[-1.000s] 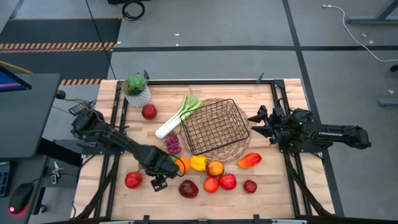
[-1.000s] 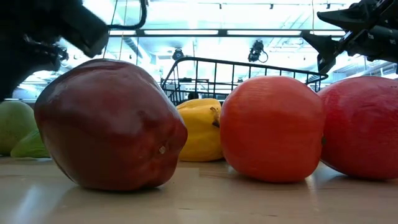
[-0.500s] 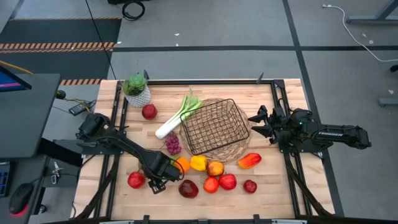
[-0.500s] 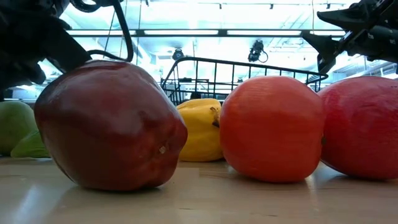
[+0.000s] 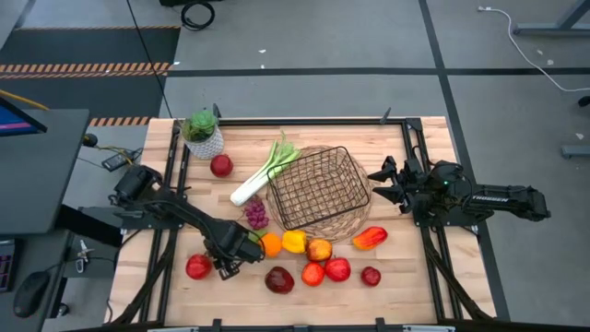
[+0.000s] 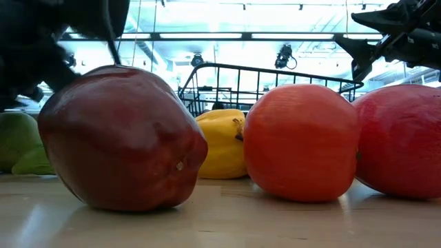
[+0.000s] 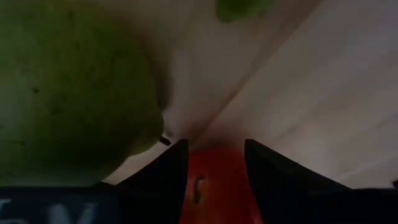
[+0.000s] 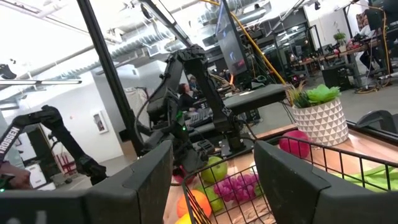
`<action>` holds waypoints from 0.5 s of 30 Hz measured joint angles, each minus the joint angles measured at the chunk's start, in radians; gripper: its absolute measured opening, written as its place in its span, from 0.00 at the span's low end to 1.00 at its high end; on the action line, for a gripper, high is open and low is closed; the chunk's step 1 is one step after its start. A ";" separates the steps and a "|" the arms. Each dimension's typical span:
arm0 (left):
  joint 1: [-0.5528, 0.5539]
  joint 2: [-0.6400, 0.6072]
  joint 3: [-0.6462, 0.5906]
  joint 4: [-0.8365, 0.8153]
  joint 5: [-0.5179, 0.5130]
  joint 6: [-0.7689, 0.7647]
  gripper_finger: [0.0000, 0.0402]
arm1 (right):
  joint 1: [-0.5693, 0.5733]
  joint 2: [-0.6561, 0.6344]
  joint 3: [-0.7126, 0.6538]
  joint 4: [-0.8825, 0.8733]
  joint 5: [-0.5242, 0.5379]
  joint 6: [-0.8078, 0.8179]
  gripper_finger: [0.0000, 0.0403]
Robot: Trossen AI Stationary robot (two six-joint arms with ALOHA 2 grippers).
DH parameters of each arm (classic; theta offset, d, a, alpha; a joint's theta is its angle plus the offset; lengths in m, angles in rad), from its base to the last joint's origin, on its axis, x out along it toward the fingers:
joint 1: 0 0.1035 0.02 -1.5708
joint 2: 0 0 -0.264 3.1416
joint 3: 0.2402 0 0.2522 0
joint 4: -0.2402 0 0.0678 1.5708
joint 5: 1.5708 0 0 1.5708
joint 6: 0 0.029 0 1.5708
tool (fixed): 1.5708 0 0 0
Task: Build produce basket
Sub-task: Put the red apple into the black wire basket
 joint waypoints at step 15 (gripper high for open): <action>0.019 -0.175 -0.138 0.092 -0.026 -0.156 0.35 | 0.000 0.000 0.000 0.000 0.000 0.000 0.57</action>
